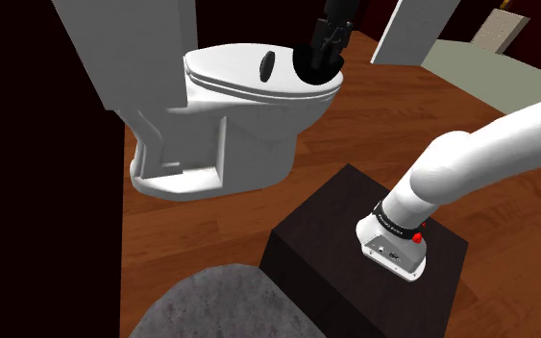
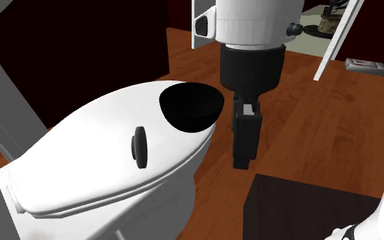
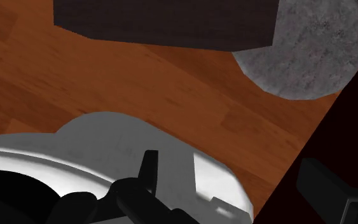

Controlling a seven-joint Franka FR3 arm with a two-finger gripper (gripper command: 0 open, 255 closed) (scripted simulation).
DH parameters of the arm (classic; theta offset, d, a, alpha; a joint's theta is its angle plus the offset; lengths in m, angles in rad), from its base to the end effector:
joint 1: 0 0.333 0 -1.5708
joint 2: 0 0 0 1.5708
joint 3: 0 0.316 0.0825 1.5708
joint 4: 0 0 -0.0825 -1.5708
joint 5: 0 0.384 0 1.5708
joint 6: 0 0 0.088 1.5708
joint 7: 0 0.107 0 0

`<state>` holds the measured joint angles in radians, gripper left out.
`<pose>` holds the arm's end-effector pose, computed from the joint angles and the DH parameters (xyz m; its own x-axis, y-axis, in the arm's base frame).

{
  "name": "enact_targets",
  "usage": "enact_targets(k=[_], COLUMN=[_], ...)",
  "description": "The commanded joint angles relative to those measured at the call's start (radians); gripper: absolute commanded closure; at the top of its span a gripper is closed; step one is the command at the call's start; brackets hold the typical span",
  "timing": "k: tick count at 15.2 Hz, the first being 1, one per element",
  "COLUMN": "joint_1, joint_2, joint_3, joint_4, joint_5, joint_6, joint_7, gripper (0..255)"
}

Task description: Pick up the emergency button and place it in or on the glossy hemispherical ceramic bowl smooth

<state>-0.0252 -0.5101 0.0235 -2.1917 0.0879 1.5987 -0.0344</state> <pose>0.3874 0.0101 0.5749 0.9964 0.0262 -0.0803 0.0199 -0.9967 -0.0786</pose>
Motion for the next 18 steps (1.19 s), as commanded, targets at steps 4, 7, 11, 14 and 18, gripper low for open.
enact_targets(k=[4,7,11,14,18], joint_1=[-0.016,-0.024,-0.032,-0.035,-0.035], joint_2=[0.171,0.278,0.422,0.533,0.643], joint_3=[0.02,0.028,0.035,0.036,0.032], joint_4=[0.123,0.212,0.35,0.469,0.587], joint_5=[-0.033,-0.058,-0.096,-0.126,-0.156], joint_6=[0.076,0.108,0.132,0.136,0.14], joint_7=[0.053,0.087,0.133,0.166,0.196], gripper=[0,0,0,0,0])
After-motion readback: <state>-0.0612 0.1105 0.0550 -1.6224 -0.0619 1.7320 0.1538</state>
